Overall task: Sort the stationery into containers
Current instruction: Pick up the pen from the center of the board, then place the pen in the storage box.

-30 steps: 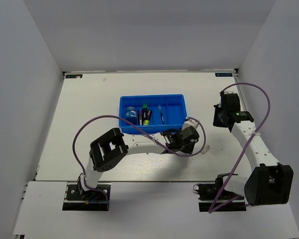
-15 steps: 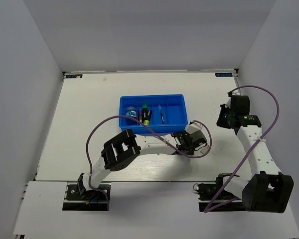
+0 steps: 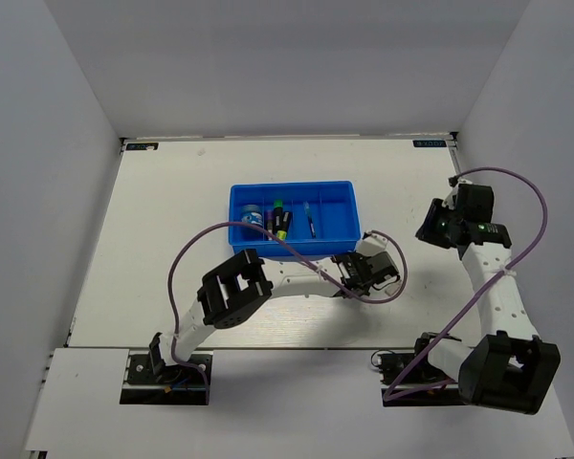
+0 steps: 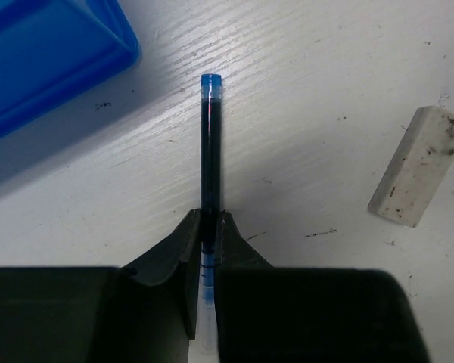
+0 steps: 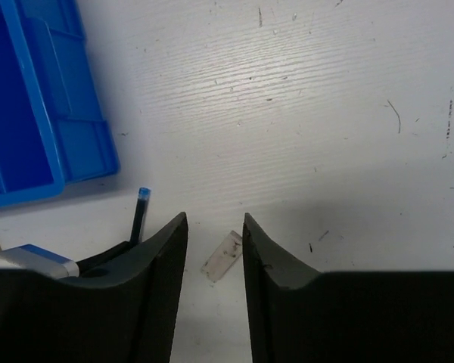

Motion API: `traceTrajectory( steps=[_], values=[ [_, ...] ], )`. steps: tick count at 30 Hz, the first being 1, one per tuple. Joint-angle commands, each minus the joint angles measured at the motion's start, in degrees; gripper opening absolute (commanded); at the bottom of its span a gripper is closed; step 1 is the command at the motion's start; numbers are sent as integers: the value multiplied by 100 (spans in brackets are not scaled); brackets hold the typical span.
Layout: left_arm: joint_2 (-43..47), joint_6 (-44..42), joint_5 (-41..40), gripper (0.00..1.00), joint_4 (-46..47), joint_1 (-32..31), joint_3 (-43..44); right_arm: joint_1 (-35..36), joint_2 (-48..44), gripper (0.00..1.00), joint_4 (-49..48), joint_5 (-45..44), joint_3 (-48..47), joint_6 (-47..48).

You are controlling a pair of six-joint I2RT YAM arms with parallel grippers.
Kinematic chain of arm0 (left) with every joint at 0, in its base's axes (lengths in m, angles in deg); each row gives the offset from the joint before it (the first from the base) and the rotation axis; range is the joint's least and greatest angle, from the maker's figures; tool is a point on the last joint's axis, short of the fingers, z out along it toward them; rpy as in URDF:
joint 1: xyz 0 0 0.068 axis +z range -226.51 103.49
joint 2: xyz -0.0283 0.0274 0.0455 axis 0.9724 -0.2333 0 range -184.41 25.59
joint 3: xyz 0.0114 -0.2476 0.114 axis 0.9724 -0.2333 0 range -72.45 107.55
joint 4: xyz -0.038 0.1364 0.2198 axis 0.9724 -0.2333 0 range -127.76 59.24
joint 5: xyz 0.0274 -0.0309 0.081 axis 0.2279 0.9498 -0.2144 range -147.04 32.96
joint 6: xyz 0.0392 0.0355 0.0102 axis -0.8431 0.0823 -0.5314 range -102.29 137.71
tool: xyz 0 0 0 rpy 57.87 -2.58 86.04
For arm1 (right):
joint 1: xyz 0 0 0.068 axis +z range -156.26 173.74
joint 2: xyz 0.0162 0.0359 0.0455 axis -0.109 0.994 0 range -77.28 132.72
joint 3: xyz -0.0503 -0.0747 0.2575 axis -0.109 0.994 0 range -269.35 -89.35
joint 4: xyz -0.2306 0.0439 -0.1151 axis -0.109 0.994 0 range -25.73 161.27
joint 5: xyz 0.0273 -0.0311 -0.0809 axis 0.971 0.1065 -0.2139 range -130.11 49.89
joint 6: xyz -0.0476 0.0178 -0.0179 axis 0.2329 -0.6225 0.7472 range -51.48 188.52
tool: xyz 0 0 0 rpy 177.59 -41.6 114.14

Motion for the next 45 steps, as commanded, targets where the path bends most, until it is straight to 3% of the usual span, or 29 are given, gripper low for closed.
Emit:
traceTrajectory(
  steps=[1,3,6,13,15,17,19,20,24,26,31,35,36,38,39,42,45],
  values=[
    [86,-203,-75,1,-530,-48,-145,-136,-128,41,192,547,39,44],
    [438,-369,-172,1,-592,-109,-251,-215,-137,58,262,654,39,149],
    [1041,-633,-339,1,-654,-127,-435,-320,-180,67,360,900,39,316],
    [2239,-1125,-418,1,-592,303,-480,-523,-505,70,342,1558,153,728],
    [2441,-1161,-331,1,-583,592,-454,-584,-663,68,334,2217,302,1026],
    [2469,-1170,-313,1,-574,856,-445,-619,-699,42,351,2951,399,1350],
    [2487,-1109,-207,1,-557,1198,-410,-619,-699,11,412,3245,452,1485],
    [2469,-995,-112,1,-574,1453,-392,-611,-682,0,439,3299,426,1650],
    [2039,-915,118,1,-732,2078,264,-611,-279,0,737,3405,286,1898],
    [1646,-959,179,1,-811,2342,486,-602,-207,7,860,3423,268,2003],
    [836,-898,294,3,-961,2615,1321,-602,-75,12,966,3466,197,1978],
    [422,-678,452,16,-1049,2756,1620,-611,-101,18,957,3388,224,1977],
    [360,-599,452,31,-1049,2782,1647,-611,-93,28,949,3301,224,2003],
    [333,-564,461,40,-1102,2800,1621,-602,-40,41,983,3282,224,2134],
    [342,-555,469,50,-1084,2800,1577,-576,12,56,1045,3282,198,2301],
    [517,-572,513,58,-1014,2826,1401,-567,267,68,1220,3212,110,2688],
    [789,-643,566,58,-1031,2826,1339,-567,557,66,1492,3325,-57,3496]
  ],
)
